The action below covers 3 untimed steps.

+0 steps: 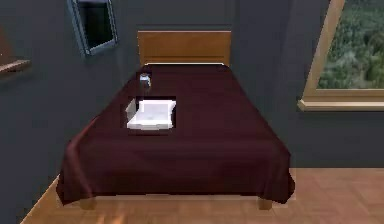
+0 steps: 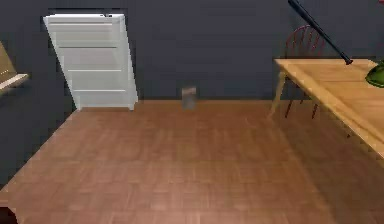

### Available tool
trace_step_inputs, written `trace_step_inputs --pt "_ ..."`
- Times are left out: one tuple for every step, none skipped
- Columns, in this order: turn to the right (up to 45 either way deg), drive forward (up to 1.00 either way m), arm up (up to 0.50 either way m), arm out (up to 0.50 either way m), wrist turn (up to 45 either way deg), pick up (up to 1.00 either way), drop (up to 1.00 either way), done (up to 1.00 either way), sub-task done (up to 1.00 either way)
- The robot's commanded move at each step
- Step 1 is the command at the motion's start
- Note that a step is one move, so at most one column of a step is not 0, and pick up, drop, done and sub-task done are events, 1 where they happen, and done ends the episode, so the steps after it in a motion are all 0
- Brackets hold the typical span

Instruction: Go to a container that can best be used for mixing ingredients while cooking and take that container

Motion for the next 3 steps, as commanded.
trace_step_inputs --pt "-45.0 0.0 0.0 0.0 0.0 0.0 0.0 0.0 0.0" --pt "-45.0 0.0 0.0 0.0 0.0 0.0 0.0 0.0 0.0" --pt "-45.0 0.0 0.0 0.0 0.0 0.0 0.0 0.0 0.0"
